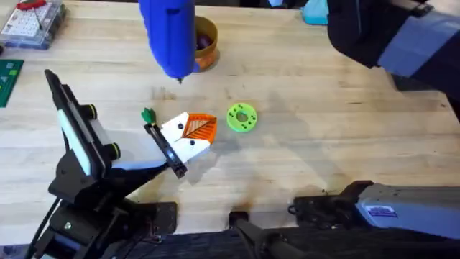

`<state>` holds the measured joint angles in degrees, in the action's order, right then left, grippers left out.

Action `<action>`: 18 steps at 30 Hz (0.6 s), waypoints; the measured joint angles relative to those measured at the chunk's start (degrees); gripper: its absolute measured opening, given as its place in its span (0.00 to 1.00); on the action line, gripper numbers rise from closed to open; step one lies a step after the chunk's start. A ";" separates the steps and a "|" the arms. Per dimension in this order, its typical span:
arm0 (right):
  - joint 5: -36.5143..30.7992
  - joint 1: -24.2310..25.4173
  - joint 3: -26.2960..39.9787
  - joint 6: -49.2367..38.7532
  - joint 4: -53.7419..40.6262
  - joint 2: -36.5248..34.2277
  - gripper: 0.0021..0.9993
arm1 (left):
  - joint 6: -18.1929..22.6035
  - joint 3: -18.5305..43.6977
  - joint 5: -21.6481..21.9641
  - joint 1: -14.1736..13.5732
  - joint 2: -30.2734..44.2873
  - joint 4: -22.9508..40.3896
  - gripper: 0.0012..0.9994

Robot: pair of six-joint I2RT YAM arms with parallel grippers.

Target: Pick up the gripper from the table and insert it into the empty holder that is missing its gripper. Then pick up a screw, insert it into the mounting hole, and use the screwdriver to tighten it. Finally, clean up the table by picking up the vegetable and placing it into the bucket.

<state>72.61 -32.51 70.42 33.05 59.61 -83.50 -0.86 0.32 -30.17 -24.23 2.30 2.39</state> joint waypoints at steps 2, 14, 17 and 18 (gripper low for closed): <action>-0.21 0.00 -0.42 -0.44 0.34 0.02 0.02 | 0.00 0.00 0.00 0.00 0.00 0.00 0.01; -0.76 -1.19 -4.32 -3.14 0.91 -0.03 0.02 | 0.00 0.00 0.00 0.00 -0.01 0.00 0.01; -0.76 -1.49 -4.86 -3.75 0.87 -0.03 0.02 | 0.00 0.00 -0.02 0.00 0.00 0.00 0.01; -0.76 -1.56 -5.03 -3.98 0.93 -0.03 0.02 | 0.00 0.00 -0.02 0.00 0.00 -0.02 0.01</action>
<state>71.85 -34.07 65.38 29.07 60.54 -83.53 -0.86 0.32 -30.20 -24.23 2.31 2.38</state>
